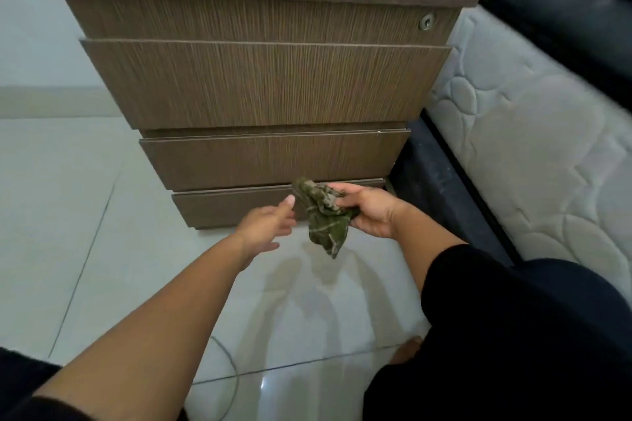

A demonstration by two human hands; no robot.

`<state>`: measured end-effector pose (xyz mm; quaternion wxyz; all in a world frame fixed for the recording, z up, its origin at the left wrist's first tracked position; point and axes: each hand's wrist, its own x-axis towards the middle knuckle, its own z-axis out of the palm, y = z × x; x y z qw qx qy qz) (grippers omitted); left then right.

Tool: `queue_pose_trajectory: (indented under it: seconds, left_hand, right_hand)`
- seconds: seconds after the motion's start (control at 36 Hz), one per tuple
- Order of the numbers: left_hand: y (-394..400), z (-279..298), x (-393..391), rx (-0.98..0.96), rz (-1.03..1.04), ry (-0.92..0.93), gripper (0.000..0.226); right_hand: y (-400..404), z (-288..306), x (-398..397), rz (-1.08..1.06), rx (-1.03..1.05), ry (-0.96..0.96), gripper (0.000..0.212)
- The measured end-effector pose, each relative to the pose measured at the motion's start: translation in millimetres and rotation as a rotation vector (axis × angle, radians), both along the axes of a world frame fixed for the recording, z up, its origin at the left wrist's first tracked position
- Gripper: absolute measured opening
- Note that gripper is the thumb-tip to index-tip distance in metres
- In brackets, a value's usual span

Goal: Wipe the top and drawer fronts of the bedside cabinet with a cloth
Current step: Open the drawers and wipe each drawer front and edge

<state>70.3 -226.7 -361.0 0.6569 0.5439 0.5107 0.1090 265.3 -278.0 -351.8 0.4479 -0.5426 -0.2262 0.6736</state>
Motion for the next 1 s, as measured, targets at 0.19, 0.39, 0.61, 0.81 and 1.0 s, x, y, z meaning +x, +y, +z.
queue_pose_trajectory:
  seconds: [0.19,0.39,0.61,0.81,1.0]
  left_hand:
    - [-5,37,-1,-0.024,0.104,-0.173,0.052]
    - [3,61,-24,0.274,0.215,-0.051,0.029]
    - [12,98,-46,0.764,-0.112,0.22,0.032]
    - [20,134,-47,0.921,-0.46,0.249,0.01]
    - [25,143,-52,0.79,-0.247,0.052,0.012]
  right_hand:
    - [3,34,-30,0.097,0.134,-0.152,0.035]
    - [-3,65,-43,0.045,0.182,-0.168,0.028]
    - [-6,89,-37,0.002,0.136,-0.657,0.046]
    - [5,109,-59,0.362,0.33,-0.669,0.081]
    - [7,112,-60,0.264,0.306,-0.496,0.022]
